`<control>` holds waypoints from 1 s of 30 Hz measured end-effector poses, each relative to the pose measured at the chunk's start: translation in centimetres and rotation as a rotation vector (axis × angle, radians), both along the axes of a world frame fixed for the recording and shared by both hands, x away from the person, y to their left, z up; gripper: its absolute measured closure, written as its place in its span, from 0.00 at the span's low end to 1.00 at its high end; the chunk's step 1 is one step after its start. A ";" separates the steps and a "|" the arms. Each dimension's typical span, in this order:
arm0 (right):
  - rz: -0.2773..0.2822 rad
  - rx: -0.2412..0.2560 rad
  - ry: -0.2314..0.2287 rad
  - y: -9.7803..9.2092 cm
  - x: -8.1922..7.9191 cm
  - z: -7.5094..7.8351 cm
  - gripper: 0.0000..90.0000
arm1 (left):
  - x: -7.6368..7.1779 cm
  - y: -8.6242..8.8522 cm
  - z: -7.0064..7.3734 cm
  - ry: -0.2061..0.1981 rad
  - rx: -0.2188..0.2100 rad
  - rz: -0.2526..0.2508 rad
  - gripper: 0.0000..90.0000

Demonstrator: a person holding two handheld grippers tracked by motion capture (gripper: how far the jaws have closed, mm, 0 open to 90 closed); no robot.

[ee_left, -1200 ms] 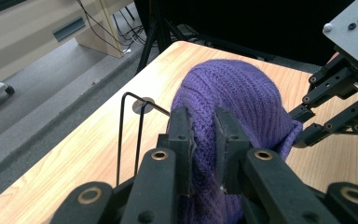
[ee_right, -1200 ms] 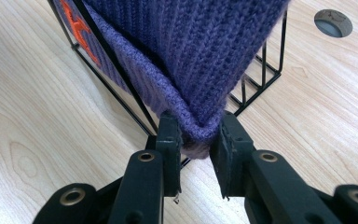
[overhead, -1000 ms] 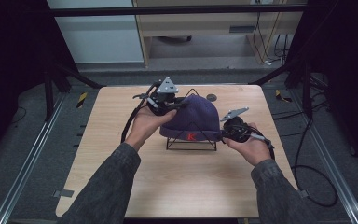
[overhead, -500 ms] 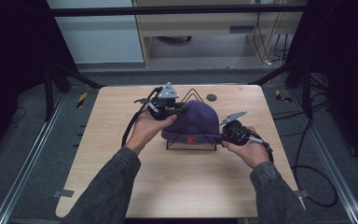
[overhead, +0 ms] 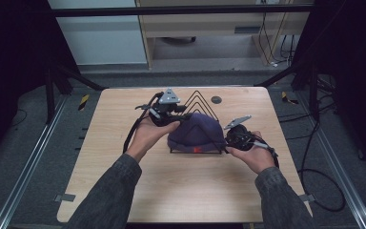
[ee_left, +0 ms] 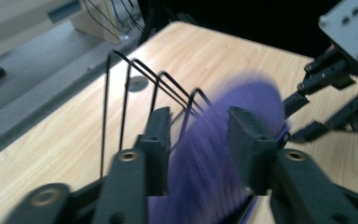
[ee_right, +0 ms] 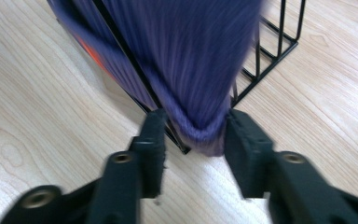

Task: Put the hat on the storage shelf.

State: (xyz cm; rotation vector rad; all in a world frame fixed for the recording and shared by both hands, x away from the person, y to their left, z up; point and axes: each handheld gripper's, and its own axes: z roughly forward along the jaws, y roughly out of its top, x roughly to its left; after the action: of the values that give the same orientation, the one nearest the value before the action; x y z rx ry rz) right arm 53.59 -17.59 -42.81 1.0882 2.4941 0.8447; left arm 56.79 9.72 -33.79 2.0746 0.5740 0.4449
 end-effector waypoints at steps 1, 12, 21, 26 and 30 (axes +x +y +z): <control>-0.004 0.000 -0.002 -0.1 -0.2 0.1 0.59 | -0.1 0.2 0.3 -0.010 -0.011 0.009 0.62; -0.059 0.043 -0.086 -1.1 -2.2 2.1 0.38 | -2.1 0.9 1.0 -0.009 0.021 0.060 0.31; -0.080 0.077 -0.168 -1.3 -4.3 3.4 0.24 | -4.2 2.6 0.8 0.006 0.047 0.083 0.12; -0.077 0.087 -0.176 -1.9 -5.1 3.1 0.19 | -5.0 4.7 0.1 0.018 0.060 0.088 0.08; -0.093 0.097 -0.171 -2.9 -5.6 2.2 0.16 | -5.7 6.9 -1.3 0.028 0.080 0.102 0.06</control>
State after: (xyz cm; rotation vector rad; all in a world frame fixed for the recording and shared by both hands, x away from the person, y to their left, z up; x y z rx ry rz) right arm 47.94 -20.47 -40.60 1.1036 2.2666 0.9958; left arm 51.10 16.61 -35.08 2.1377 0.6906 0.5055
